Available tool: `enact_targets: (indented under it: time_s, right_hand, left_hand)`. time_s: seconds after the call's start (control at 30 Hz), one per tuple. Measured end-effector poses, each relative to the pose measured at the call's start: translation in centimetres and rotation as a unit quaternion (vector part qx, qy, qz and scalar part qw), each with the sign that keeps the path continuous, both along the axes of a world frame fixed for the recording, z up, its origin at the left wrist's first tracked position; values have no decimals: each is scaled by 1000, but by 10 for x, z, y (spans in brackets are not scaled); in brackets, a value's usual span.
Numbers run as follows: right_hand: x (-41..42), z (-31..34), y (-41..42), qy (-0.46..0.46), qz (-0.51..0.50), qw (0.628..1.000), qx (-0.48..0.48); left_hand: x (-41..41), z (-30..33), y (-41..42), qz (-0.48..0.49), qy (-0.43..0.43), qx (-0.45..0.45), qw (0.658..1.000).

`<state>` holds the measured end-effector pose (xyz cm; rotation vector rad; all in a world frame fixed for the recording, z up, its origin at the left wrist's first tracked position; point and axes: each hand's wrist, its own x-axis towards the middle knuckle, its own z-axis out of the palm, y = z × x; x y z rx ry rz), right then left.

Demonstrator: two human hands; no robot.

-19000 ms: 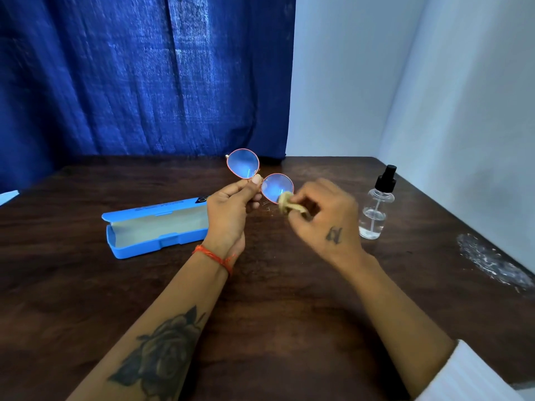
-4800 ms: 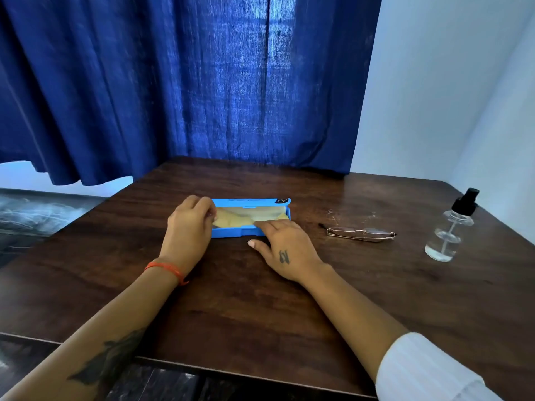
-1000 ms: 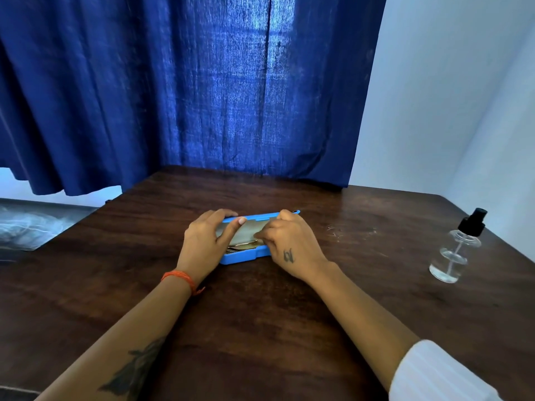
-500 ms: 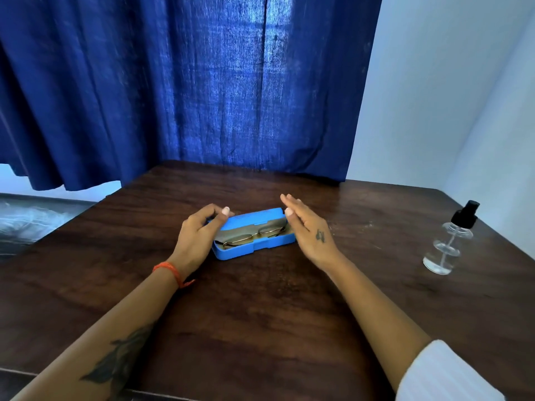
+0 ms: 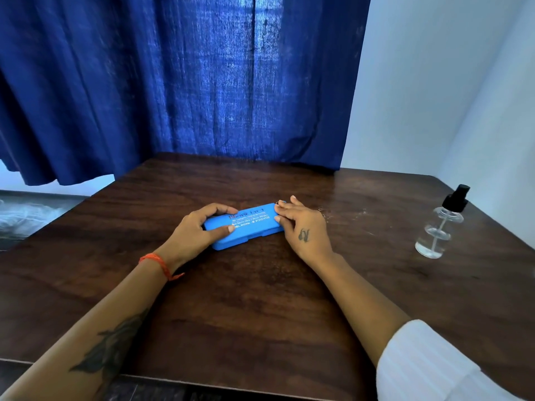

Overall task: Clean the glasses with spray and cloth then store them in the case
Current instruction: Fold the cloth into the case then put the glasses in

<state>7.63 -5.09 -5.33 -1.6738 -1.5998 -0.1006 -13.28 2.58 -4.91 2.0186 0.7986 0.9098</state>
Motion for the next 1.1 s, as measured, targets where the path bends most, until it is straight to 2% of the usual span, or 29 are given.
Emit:
enact_targets:
  time_s: [0.1,0.2,0.33,0.5,0.57,0.73,1.1]
  right_hand:
    - [1,-1,0,-28,-3,999,-18]
    - [-1,-1,-4,-17,-7,1000,-12]
    - [-3,-1,-5,2,-19,999,-36]
    - [0,3,-5,107,-17,987,-121]
    - [0,6,-6,137,-21,982,-125]
    - [11,13,-19,184,-73,970,-141]
    - [72,19,-93,191,-190,953,-140]
  left_hand:
    - [-1,0,-2,1,30,30,999]
    - [-2,0,-6,5,42,53,998]
    - [3,-2,-11,75,93,119,986]
    - [13,-4,-19,162,55,42,984]
    - [21,-4,-23,167,48,47,984]
    - [48,-1,-30,157,45,64,985]
    - [134,3,-59,21,82,93,992]
